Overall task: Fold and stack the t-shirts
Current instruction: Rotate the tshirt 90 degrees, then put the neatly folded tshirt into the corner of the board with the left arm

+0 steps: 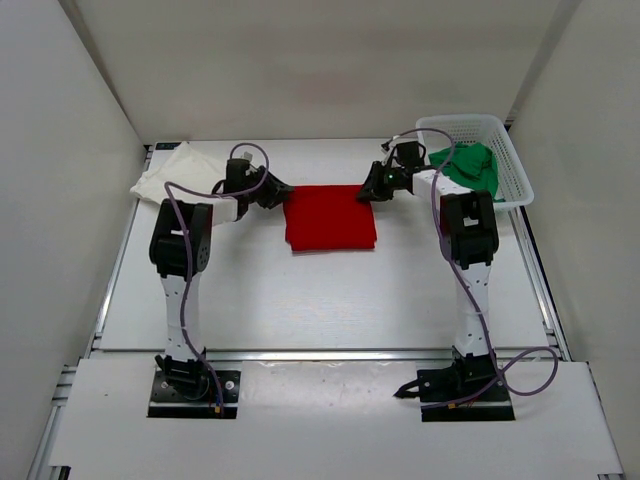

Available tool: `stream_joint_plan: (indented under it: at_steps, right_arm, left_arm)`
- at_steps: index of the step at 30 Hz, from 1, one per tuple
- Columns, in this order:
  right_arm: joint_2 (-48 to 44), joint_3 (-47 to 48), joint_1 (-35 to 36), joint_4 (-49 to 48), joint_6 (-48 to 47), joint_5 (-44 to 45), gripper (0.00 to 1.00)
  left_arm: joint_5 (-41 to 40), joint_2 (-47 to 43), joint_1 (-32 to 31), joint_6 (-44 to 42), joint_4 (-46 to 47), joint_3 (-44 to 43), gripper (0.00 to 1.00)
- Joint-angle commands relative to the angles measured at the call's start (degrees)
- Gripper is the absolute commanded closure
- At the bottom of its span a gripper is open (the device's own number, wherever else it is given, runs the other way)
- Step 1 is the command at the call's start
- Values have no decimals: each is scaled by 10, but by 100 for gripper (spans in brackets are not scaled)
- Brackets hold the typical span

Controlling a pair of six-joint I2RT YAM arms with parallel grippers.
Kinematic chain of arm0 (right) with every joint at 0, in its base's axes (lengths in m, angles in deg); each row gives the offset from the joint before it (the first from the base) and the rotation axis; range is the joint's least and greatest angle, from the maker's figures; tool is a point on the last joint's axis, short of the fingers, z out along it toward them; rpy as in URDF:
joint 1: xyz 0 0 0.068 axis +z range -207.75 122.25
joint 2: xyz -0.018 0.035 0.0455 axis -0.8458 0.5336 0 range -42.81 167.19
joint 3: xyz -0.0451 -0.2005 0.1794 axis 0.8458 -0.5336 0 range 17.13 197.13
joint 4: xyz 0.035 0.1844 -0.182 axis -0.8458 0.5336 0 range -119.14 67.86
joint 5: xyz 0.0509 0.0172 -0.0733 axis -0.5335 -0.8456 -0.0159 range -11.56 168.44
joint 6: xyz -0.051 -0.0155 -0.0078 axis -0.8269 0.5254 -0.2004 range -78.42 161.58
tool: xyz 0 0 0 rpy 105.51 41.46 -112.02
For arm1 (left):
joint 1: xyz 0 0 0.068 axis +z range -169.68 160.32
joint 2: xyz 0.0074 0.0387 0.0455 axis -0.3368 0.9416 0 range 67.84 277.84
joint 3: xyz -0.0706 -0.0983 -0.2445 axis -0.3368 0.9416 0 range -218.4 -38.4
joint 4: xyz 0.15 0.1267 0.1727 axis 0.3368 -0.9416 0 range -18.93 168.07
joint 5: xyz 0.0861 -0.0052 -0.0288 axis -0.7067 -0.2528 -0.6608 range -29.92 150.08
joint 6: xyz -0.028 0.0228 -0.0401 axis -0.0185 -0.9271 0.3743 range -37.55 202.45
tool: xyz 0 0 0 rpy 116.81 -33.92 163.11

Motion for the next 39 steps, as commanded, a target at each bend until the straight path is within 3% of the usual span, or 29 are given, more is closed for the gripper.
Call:
stream_joint_plan:
  at_steps: [1, 3, 4, 7, 10, 12, 16, 20, 24, 25, 27, 29, 32, 36, 37, 38, 39]
  right_arm:
    - [-47, 27, 12, 23, -34, 7, 82]
    - [-93, 24, 20, 24, -42, 9, 60]
    - [-107, 8, 20, 18, -42, 13, 56]
    - [-205, -83, 31, -35, -27, 28, 38]
    - [-290, -220, 43, -123, 7, 23, 34]
    - [-332, -305, 49, -183, 31, 23, 33]
    - [-399, -432, 51, -267, 69, 3, 33]
    - [-451, -526, 51, -300, 73, 4, 33]
    - [-504, -601, 40, -333, 78, -7, 35]
    - [-521, -612, 36, -335, 79, -4, 35]
    - [-543, -663, 33, -369, 99, -34, 36]
    - [-590, -716, 37, -412, 130, -43, 36]
    - [-646, -771, 33, -419, 141, -43, 37]
    - [-698, -793, 28, -379, 130, -32, 37]
    - [-706, -793, 30, -375, 125, -32, 37]
    - [-720, -799, 16, -370, 120, -38, 38]
    - [-720, -800, 14, -370, 120, -38, 38]
  left_arm:
    - [-32, -84, 17, -53, -38, 28, 57]
    - [-62, -118, 15, -116, -68, 59, 61]
    - [-90, -138, 11, -132, -88, 69, 60]
    - [-92, -163, -3, -189, -99, 117, 43]
    - [-72, -173, -8, -198, -82, 156, 20]
    - [-48, -162, -9, -193, -69, 176, 14]
    - [-6, -109, -30, -218, -114, 141, 12]
    - [4, -64, -60, -204, -92, 114, 21]
    - [36, -17, -86, -163, -66, 63, 41]
    - [34, -11, -89, -151, -56, 46, 54]
    - [26, -7, -108, -140, -42, 21, 65]
    - [17, -6, -117, -128, -53, -33, 83]
    - [9, -4, -115, -111, -77, -119, 99]
    - [32, -6, -79, -103, -117, -226, 100]
    - [45, -5, -62, -99, -132, -264, 100]
    - [75, -27, 0, -82, -152, -313, 100]
    - [75, -33, 1, -81, -148, -311, 100]
